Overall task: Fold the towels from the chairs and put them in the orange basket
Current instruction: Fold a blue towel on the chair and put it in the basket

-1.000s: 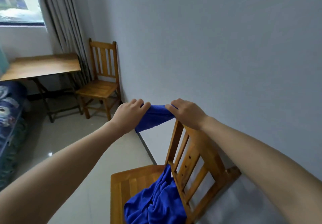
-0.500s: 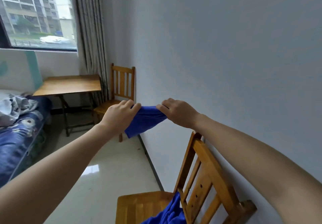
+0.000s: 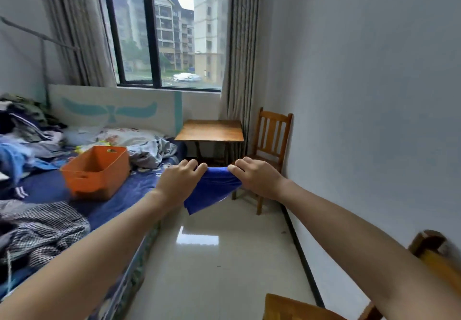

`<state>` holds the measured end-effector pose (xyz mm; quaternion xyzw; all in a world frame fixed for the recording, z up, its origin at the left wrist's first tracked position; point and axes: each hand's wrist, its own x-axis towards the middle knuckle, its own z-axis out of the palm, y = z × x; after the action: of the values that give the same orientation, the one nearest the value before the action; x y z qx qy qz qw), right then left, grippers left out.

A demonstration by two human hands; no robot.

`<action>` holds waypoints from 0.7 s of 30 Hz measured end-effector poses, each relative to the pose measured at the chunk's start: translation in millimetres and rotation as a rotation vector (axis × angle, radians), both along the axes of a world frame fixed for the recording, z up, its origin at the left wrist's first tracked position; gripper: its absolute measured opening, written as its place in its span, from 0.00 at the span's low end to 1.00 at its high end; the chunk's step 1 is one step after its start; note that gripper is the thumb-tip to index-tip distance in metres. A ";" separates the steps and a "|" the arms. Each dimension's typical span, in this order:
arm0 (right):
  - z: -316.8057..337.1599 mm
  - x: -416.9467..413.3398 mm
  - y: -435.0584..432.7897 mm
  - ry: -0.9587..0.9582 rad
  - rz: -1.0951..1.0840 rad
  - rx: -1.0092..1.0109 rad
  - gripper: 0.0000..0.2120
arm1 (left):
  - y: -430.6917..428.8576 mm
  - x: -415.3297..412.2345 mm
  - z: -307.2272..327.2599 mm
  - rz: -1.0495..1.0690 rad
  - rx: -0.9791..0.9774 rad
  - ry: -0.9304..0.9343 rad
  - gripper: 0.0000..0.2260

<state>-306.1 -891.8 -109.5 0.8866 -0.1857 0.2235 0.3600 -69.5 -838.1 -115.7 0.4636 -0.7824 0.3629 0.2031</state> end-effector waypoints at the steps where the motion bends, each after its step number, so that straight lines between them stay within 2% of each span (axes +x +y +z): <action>1: -2.1 21.5 -3.1 -0.014 0.033 -0.010 0.21 | 3.8 20.9 -0.4 0.021 0.006 -0.014 0.25; 4: -11.5 98.1 -7.4 -0.055 0.132 -0.044 0.20 | 18.8 90.3 -3.6 0.102 0.001 -0.050 0.21; 7: -24.3 157.6 -4.1 -0.097 0.209 -0.040 0.17 | 33.7 141.3 -9.1 0.143 -0.003 -0.046 0.25; 11: -42.2 208.3 -2.9 -0.080 0.258 0.003 0.27 | 43.0 184.3 -32.6 0.202 0.014 -0.049 0.27; 18: -55.7 234.1 -36.2 -0.048 0.337 -0.003 0.28 | 16.9 208.2 -56.1 0.269 0.070 -0.033 0.25; 21: -60.3 233.6 -71.1 -0.071 0.330 -0.006 0.25 | -16.5 208.8 -56.6 0.260 0.070 -0.032 0.25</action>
<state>-72.5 -962.8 -169.8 0.8955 -0.0494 0.3114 0.3141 139.3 -854.6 -172.3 0.5620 -0.7310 0.3662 0.1255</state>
